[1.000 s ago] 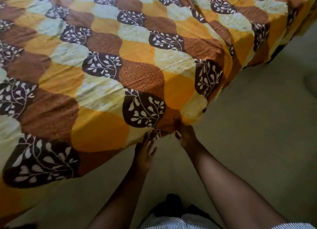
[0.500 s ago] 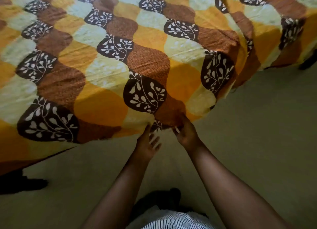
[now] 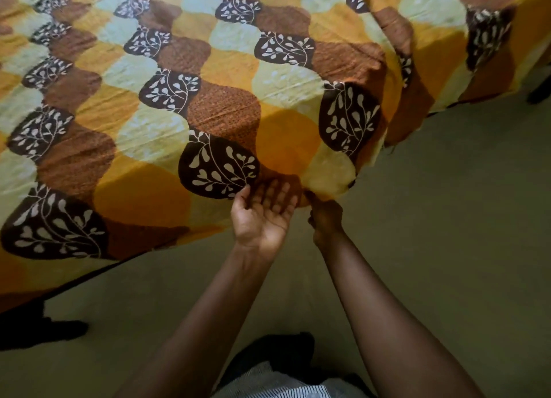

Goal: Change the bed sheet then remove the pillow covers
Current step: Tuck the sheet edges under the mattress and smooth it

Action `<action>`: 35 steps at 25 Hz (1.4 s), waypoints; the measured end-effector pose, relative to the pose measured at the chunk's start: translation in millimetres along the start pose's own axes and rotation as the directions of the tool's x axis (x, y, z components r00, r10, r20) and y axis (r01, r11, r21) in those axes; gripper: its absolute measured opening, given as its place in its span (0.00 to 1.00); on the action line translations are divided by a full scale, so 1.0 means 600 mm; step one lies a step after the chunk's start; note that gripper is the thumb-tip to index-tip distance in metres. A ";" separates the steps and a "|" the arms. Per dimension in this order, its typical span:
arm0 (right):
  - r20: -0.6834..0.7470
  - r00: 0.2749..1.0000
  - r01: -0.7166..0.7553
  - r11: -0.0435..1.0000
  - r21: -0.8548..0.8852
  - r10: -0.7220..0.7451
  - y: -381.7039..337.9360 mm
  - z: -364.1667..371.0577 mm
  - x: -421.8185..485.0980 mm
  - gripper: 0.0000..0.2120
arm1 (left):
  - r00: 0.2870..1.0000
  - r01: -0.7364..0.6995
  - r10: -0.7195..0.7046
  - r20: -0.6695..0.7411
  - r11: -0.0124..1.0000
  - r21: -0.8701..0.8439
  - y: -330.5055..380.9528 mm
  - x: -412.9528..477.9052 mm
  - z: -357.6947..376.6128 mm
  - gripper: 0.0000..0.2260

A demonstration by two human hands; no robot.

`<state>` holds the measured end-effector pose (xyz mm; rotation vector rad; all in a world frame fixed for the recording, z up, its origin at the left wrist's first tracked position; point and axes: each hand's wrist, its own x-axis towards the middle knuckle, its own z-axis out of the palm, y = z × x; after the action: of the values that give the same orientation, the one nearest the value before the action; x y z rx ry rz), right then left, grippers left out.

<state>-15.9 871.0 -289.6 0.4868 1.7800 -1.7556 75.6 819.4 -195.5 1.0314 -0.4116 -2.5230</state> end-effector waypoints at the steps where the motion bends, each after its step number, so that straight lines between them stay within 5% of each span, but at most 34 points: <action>1: 0.061 0.997 -0.061 0.984 0.165 0.051 -0.004 -0.006 0.000 0.10 | 1.000 -0.010 0.010 0.005 1.000 -0.028 -0.003 0.003 0.002 0.23; 3: 0.235 0.968 -0.195 0.862 0.468 0.091 -0.011 -0.017 -0.004 0.04 | 1.000 -0.022 0.021 -0.011 0.995 -0.098 -0.007 0.012 0.001 0.26; 5: 0.388 0.920 -0.291 0.758 0.584 0.054 -0.008 -0.025 -0.007 0.04 | 0.999 -0.034 0.035 0.003 0.989 -0.147 -0.012 0.016 -0.003 0.28; 19: 0.586 0.776 -0.400 0.538 0.742 -0.230 -0.045 0.004 -0.003 0.22 | 0.972 0.013 0.015 0.236 0.993 -0.118 -0.001 0.039 -0.059 0.28; 23: 0.582 0.789 -0.390 0.572 0.722 -0.196 -0.064 0.021 0.001 0.20 | 0.988 -0.017 0.021 0.156 0.999 -0.031 -0.005 0.045 -0.056 0.21; 28: 0.398 0.915 -0.239 0.714 0.658 -0.060 -0.057 -0.015 -0.006 0.12 | 0.999 0.046 -0.045 -0.012 0.967 0.250 -0.019 0.038 -0.030 0.13; 32: 0.269 0.963 -0.182 0.784 0.593 0.020 -0.035 -0.035 -0.006 0.03 | 0.998 0.049 -0.056 0.030 0.981 0.190 -0.028 0.025 -0.017 0.13; 35: 0.187 0.982 -0.115 0.774 0.623 -0.004 -0.044 -0.023 0.003 0.11 | 0.993 0.072 -0.090 0.070 0.971 0.227 -0.031 0.023 -0.005 0.17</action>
<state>-36.3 882.8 -270.8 0.6136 0.9963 -2.2632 64.0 829.2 -213.5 1.0486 -0.7057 -2.6428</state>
